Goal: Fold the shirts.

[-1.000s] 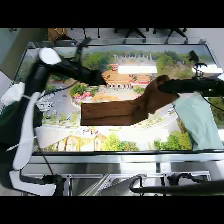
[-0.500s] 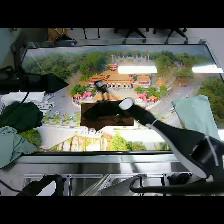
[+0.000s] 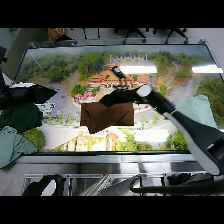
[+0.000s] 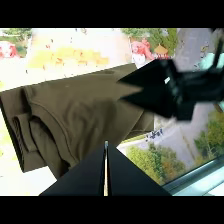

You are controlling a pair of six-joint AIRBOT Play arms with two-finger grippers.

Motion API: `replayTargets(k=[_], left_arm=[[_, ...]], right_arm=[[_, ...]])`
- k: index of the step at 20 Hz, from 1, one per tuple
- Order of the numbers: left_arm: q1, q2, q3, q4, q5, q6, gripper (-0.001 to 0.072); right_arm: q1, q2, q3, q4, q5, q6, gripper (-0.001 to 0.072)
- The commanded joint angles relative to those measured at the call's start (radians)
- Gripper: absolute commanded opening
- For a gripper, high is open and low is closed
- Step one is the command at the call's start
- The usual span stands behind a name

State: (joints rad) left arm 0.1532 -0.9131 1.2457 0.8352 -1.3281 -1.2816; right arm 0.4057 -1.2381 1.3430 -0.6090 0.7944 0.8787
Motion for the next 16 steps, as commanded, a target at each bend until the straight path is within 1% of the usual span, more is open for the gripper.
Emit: replayTargets(k=[1,3,6,9,14,16], left_arm=[[0.016,0.047,-0.011,0.001,-0.017,0.002,0.0011],[0.016,0.063,-0.011,0.002,-0.016,0.002,0.0011],[0.014,0.065,-0.012,0.001,-0.031,-0.002,0.0011],[0.014,0.065,-0.012,0.002,-0.041,-0.002,0.0011],[0.014,0.065,-0.012,0.002,-0.043,-0.002,0.0011],[0.014,0.065,-0.012,0.002,-0.043,-0.001,0.0011]], right_arm=[[-0.280,0.051,0.000,-0.274,0.278,0.278,0.0649],[-0.388,0.028,-0.007,-0.271,0.372,0.293,0.0648],[-0.414,-0.051,-0.009,-0.254,0.435,0.292,0.0648],[-0.375,-0.149,-0.009,-0.168,0.435,0.254,0.0646],[-0.291,-0.273,-0.008,-0.151,0.391,0.236,0.0644],[-0.268,-0.288,-0.008,-0.100,0.382,0.191,0.0643]])
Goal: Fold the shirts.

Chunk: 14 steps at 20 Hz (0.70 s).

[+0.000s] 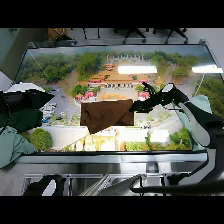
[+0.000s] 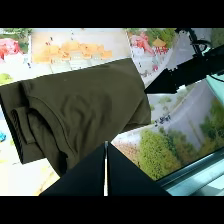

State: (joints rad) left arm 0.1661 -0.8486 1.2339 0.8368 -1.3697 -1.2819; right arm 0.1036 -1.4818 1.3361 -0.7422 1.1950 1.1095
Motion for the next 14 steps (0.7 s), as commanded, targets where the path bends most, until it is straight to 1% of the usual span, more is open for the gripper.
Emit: replayTargets(k=[1,2,3,4,6,8,10,11,13,14], left_arm=[[0.001,0.001,0.000,0.001,-0.001,-0.001,0.0011],[0.001,0.001,0.000,0.001,0.000,-0.001,0.0011],[0.001,0.001,0.000,0.001,0.000,-0.001,0.0011],[0.001,0.001,0.000,0.001,0.000,-0.001,0.0011],[0.001,0.001,0.000,0.001,-0.001,-0.001,0.0011],[0.001,0.001,0.000,0.001,-0.001,-0.001,0.0011],[0.001,0.001,0.000,0.001,-0.001,-0.001,0.0012],[0.001,0.001,0.000,0.001,-0.001,-0.001,0.0011],[0.001,0.001,0.000,0.001,-0.001,0.000,0.0011],[0.001,0.001,0.000,0.001,-0.001,0.001,0.0011]], right_arm=[[0.039,-0.045,-0.002,0.062,-0.029,-0.056,0.0642],[0.043,-0.045,-0.002,0.086,-0.043,-0.068,0.0637],[0.046,-0.045,-0.002,0.110,-0.053,-0.076,0.0569],[0.048,-0.046,-0.002,0.140,-0.054,-0.093,0.0524],[0.048,-0.046,-0.002,0.200,-0.049,-0.124,0.0485],[0.048,-0.046,-0.002,0.260,-0.009,-0.179,0.0025],[0.045,-0.036,0.005,0.320,0.055,-0.221,0.0019],[0.039,-0.023,0.022,0.329,0.081,-0.218,0.0019],[0.006,0.019,0.112,0.338,0.145,-0.169,0.0019],[-0.022,0.043,0.190,0.338,0.187,-0.122,0.0019]])
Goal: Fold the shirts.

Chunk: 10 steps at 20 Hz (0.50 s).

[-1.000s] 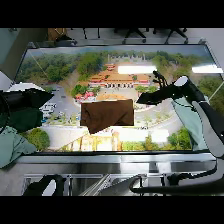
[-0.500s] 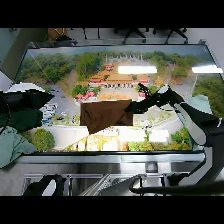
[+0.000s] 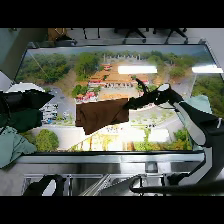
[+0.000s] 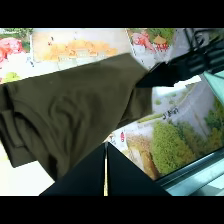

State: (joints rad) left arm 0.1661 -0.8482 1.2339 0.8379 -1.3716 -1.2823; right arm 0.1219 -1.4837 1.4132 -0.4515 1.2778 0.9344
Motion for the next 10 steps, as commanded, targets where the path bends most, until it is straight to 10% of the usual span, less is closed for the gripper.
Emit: replayTargets(k=[1,6,10], left_arm=[[0.001,0.000,0.000,0.000,0.000,0.007,0.0011],[0.001,0.000,0.000,0.000,-0.010,0.011,0.0011],[0.001,-0.002,0.000,-0.001,-0.016,0.030,0.0011]], right_arm=[[-0.069,0.063,0.202,0.047,0.154,0.105,0.0019],[-0.248,0.083,0.744,-0.328,0.269,0.511,0.0020],[-0.469,0.105,0.718,-0.488,0.195,0.563,0.0019]])
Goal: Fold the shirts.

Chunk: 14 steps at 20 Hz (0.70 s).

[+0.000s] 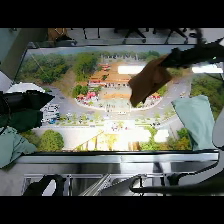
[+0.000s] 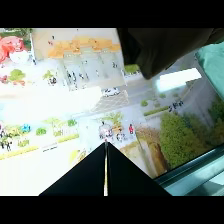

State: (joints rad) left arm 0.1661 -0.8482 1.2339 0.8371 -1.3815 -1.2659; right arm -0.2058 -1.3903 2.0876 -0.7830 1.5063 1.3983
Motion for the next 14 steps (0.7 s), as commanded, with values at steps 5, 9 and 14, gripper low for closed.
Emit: replayTargets(k=[5,9,14], left_arm=[[0.001,-0.040,0.000,-0.002,-0.024,0.028,0.0011],[0.001,-0.114,0.000,-0.008,-0.051,0.039,0.0011],[0.001,-0.193,0.000,-0.208,-0.067,0.137,0.0011]], right_arm=[[-0.376,0.016,-0.025,-0.157,-0.187,0.174,0.0019],[-0.497,0.033,-0.025,-0.167,0.008,0.336,0.0019],[-0.562,0.053,-0.025,-0.207,0.285,0.409,0.0019]])
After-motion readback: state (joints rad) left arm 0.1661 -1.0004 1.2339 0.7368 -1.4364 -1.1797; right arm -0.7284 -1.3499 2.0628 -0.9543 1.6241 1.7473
